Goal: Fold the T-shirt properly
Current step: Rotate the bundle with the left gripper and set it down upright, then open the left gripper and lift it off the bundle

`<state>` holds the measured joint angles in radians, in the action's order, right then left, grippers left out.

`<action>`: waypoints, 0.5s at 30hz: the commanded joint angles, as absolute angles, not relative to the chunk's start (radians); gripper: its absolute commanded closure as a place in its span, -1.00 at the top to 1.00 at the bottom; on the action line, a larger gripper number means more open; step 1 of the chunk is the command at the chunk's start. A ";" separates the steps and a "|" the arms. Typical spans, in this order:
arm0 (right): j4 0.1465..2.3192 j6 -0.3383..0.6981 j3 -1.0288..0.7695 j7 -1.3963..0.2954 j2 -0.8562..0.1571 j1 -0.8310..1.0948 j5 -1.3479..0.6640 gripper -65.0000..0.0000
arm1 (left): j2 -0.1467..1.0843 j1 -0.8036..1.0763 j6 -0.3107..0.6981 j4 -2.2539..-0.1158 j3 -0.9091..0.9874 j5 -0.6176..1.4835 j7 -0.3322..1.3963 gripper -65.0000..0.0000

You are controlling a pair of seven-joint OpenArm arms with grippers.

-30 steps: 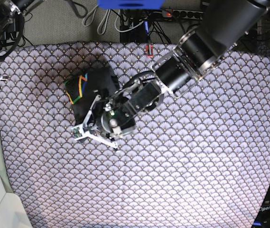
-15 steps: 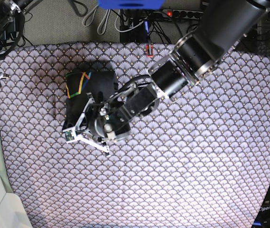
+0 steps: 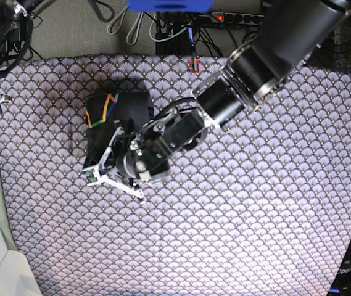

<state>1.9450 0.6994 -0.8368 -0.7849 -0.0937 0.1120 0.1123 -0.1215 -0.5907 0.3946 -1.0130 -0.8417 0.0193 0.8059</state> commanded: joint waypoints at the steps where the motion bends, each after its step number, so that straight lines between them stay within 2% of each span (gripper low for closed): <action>1: 1.959 0.698 -0.839 -0.765 -0.107 0.107 0.105 -0.14 | -0.133 -0.625 0.389 -1.032 -0.837 0.018 0.805 -0.11; 4: 1.959 0.698 -0.839 -0.765 -0.107 0.107 0.105 -0.14 | -0.131 -0.625 0.389 -1.033 -0.829 -0.025 0.819 0.50; 7: 1.959 0.698 -0.839 -0.765 -0.107 0.107 0.105 -0.14 | -0.131 -0.618 0.389 -1.033 -0.828 -0.090 0.814 0.94; 8: 1.959 0.698 -0.839 -0.765 -0.107 0.107 0.105 -0.14 | -0.133 -0.618 0.389 -1.033 -0.828 -0.102 0.814 1.00; 15: 1.959 0.698 -0.843 -0.765 -0.094 0.104 0.105 -0.14 | -0.128 -0.618 0.387 -1.122 -0.819 -0.110 0.814 1.00</action>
<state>1.9446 0.6998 -0.8375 -0.7849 -0.0811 0.1116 0.1120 -0.1120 -0.5838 0.3954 -1.1011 -0.8284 -0.1085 0.8318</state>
